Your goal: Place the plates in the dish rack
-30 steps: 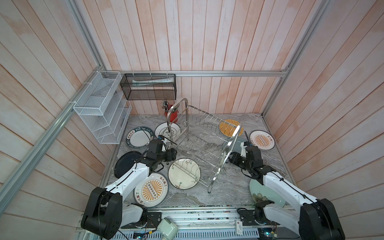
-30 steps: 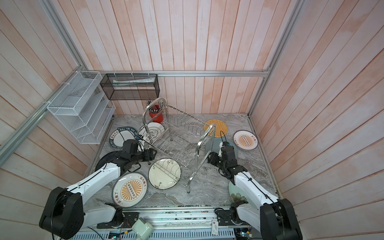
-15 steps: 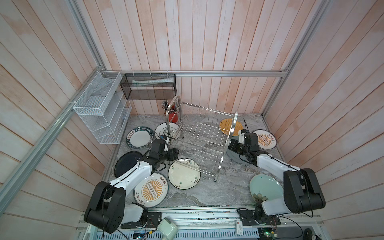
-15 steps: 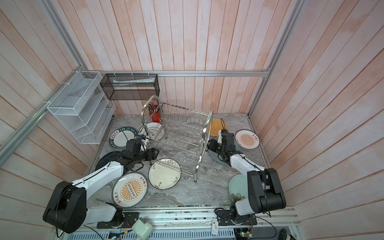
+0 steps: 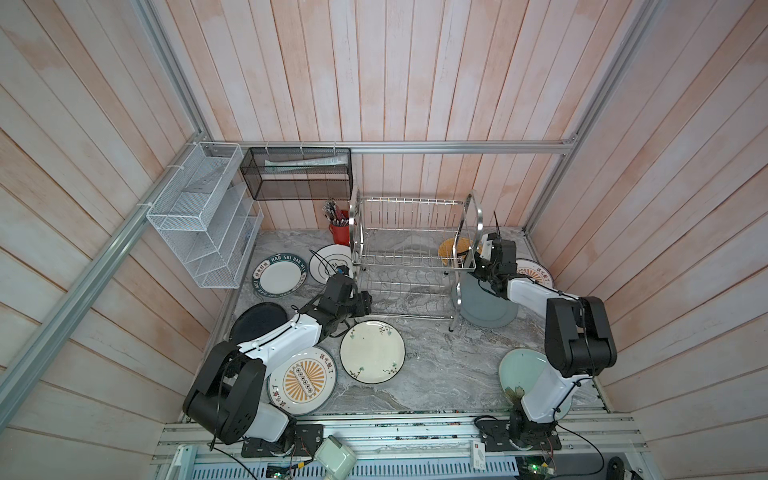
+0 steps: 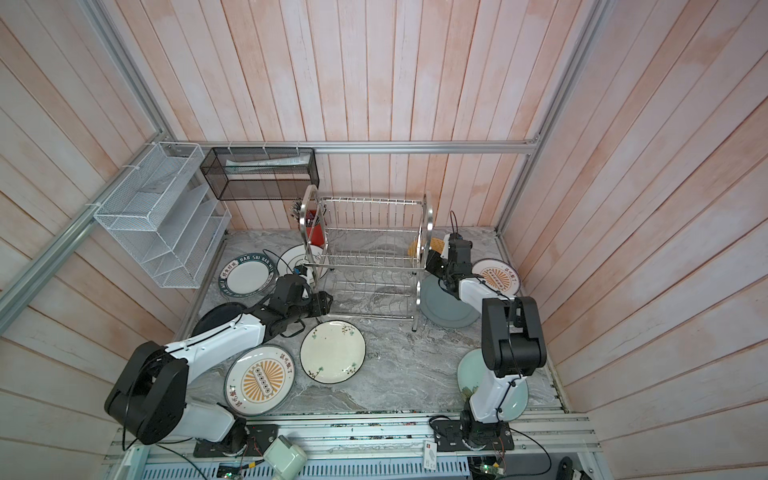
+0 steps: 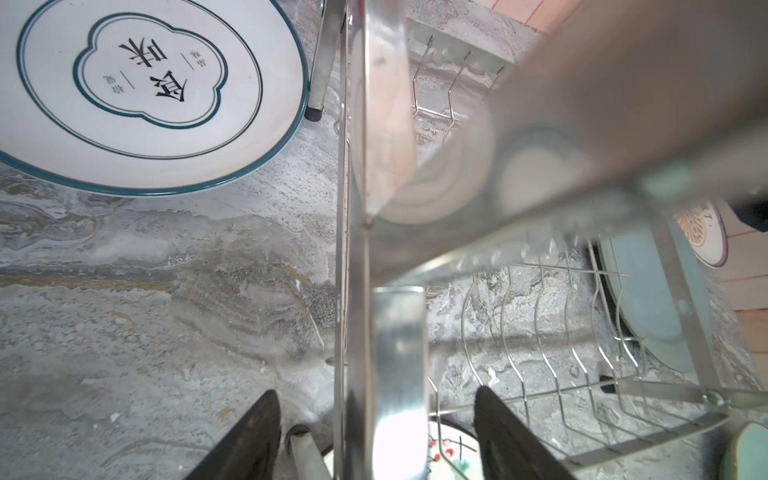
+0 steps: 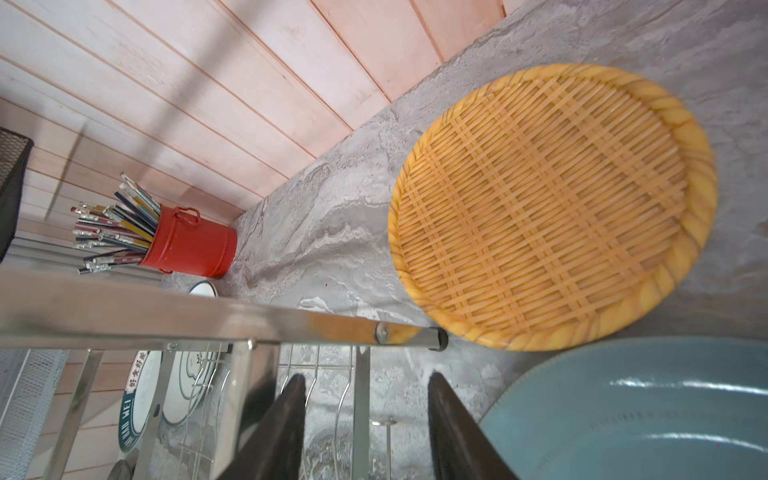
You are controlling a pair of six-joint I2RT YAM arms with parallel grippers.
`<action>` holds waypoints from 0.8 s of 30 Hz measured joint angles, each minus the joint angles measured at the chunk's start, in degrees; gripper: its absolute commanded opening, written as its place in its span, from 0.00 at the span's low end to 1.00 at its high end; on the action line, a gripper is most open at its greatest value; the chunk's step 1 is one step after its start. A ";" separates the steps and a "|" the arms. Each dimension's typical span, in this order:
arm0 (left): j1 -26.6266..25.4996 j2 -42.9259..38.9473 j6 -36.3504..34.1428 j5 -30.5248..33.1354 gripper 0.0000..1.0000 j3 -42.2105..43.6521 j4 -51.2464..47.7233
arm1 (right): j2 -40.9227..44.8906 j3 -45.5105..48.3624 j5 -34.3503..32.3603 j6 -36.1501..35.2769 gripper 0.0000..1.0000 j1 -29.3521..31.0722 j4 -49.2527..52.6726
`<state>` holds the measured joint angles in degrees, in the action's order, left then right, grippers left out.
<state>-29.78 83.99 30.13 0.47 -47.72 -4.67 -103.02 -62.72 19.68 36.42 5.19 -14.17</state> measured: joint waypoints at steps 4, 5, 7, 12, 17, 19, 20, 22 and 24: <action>-1.42 0.11 0.85 1.64 0.82 -0.79 0.07 | -1.99 -2.47 0.85 1.01 0.51 -0.66 -0.81; -1.53 0.09 0.79 1.73 0.85 -0.83 0.07 | -2.27 -2.86 1.09 1.11 0.52 -0.79 -0.83; -1.64 -0.02 0.52 1.99 0.88 -0.94 -0.13 | -2.75 -3.72 1.99 1.51 0.54 -1.14 -0.83; -0.83 -2.12 -0.63 1.42 0.94 -1.68 -1.84 | -2.84 -5.25 3.43 1.90 0.59 -1.57 -1.05; 1.46 -8.85 -2.14 0.90 1.00 -1.68 -4.83 | -2.32 -5.09 4.00 2.56 0.61 -1.79 -1.18; 2.27 -12.26 -2.67 0.79 1.00 -1.68 -6.67 | -1.18 -4.22 3.98 3.02 0.63 -2.23 -1.14; 2.69 -14.08 -2.84 0.57 1.00 -1.68 -7.85 | -0.20 -3.45 3.96 3.26 0.65 -2.62 -1.11; 3.72 -17.70 -2.86 -0.26 1.00 -1.60 -10.14 | 2.08 -1.97 3.72 3.89 0.69 -3.45 -1.07; 5.40 -21.55 -2.14 -1.53 1.00 -1.14 -11.67 | 4.79 -0.42 3.15 4.68 0.82 -4.33 -1.01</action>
<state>-24.38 62.43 27.99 -1.06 -48.86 -16.34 -98.24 -63.13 22.83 41.10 0.86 -15.18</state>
